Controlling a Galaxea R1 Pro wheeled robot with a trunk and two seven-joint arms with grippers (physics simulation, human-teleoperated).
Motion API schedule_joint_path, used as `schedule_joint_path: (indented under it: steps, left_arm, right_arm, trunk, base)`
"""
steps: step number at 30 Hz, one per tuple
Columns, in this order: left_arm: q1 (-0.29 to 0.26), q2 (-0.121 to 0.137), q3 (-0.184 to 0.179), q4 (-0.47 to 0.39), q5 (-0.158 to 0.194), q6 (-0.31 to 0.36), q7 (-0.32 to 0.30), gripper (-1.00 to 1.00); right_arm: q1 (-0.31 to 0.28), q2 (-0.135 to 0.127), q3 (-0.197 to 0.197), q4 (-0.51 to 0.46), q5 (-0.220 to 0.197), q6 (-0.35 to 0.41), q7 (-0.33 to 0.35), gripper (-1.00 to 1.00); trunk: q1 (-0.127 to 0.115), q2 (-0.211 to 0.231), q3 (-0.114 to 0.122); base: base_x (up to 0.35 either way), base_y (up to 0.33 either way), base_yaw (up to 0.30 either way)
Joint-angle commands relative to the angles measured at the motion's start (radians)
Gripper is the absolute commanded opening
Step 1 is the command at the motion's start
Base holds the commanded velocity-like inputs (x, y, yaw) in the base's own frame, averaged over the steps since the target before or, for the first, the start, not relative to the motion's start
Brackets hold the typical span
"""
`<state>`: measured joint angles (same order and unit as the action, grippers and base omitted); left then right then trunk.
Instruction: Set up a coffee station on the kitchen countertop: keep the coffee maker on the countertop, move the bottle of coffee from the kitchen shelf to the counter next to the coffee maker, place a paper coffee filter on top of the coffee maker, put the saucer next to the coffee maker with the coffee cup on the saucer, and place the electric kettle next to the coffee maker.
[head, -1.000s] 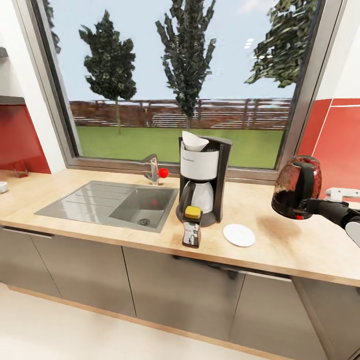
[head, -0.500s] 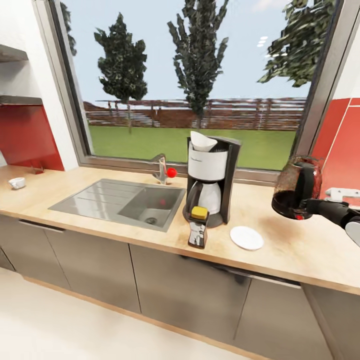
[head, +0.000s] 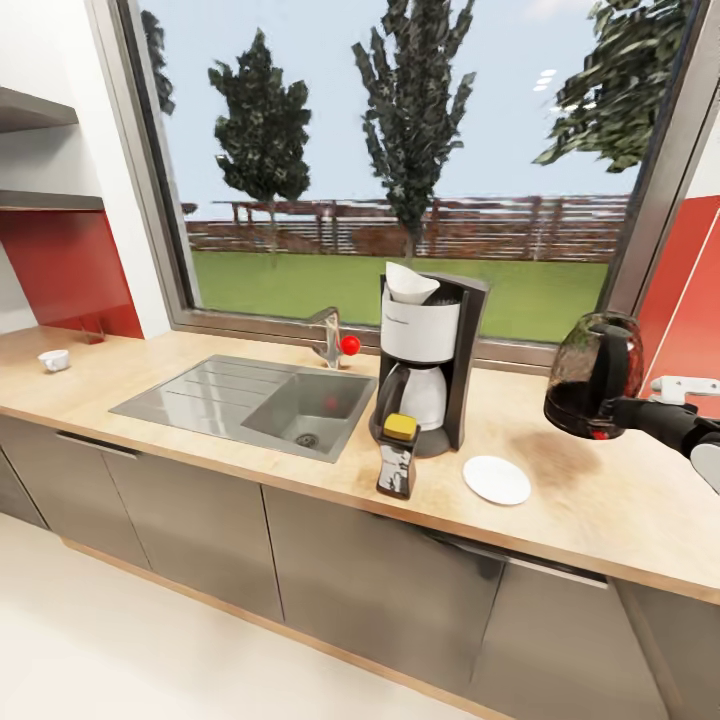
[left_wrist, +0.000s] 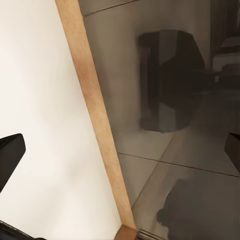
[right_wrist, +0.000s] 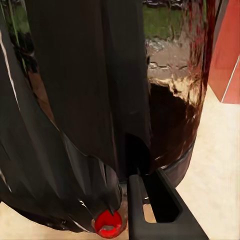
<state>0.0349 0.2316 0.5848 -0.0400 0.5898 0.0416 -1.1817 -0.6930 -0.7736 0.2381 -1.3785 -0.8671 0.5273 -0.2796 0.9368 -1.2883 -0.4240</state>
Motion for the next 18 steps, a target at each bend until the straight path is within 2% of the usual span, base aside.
schedule_joint_path:
  steps: [1,18]
  left_arm:
    - [0.0,0.0,-0.008,-0.001,0.01,0.004,-0.003,1.0]
    - [0.0,0.0,-0.008,-0.001,0.01,0.004,-0.003,1.0]
  right_arm:
    - [-0.002,-0.001,0.003,-0.001,-0.008,0.0,-0.01,-1.0]
    - [-0.001,0.003,0.005,-0.001,-0.007,-0.003,-0.009,-1.0]
  trunk:
    - [0.0,-0.001,-0.001]
    - [0.0,-0.001,-0.001]
  base:
    - [0.0,-0.014,0.001]
    - [0.099,-0.002,0.0]
